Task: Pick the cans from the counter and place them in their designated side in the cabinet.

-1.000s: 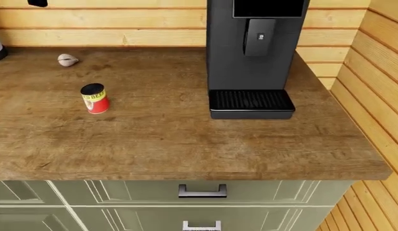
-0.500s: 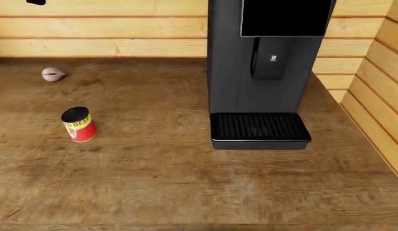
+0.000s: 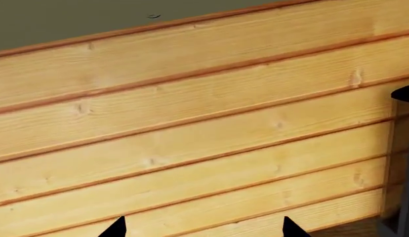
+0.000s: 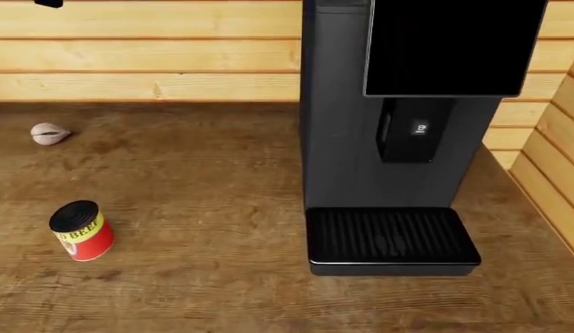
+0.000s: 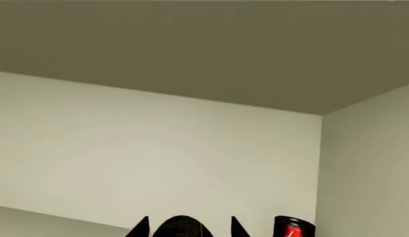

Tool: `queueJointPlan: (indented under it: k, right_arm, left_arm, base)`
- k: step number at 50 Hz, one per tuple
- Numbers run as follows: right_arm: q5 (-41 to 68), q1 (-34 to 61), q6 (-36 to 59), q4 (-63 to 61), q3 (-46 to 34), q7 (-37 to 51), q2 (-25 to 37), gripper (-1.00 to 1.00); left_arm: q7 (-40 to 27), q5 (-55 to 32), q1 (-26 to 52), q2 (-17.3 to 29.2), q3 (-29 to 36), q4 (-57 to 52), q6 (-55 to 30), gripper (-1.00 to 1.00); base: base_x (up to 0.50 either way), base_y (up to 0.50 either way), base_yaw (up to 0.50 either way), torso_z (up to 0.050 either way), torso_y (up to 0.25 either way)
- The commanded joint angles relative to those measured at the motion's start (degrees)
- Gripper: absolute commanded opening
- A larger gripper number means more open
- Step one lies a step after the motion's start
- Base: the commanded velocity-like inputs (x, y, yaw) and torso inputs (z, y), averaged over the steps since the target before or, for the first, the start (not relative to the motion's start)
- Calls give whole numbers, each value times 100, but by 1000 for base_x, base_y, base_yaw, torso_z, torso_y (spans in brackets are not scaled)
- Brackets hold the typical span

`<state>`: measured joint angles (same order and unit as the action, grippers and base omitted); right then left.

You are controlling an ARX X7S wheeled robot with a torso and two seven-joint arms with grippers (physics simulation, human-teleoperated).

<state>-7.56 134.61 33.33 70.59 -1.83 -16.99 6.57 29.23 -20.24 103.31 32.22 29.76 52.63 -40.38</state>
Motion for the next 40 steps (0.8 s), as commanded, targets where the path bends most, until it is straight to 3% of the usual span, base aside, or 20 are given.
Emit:
queueJointPlan:
  k: [1,10,40]
  right_arm:
    - [-36,39,-32,-52,6,-35,-2,-100]
    - [-36,39,-32,-52,6,-35,-2,-100]
    - [-36,39,-32,-52,6,-35,-2,-100]
  left_arm:
    - [-41,-16,-57,37,-19,-101,-54,100]
    - [-64,-41,-90,102,-47,-218,-123,100]
    - [-140,-49,-225,101,-79,-232,-92,100]
  base:
    - [320,0,0,0,0]
    - [295,0,0,0,1]
    - [0,0,0,0,1]
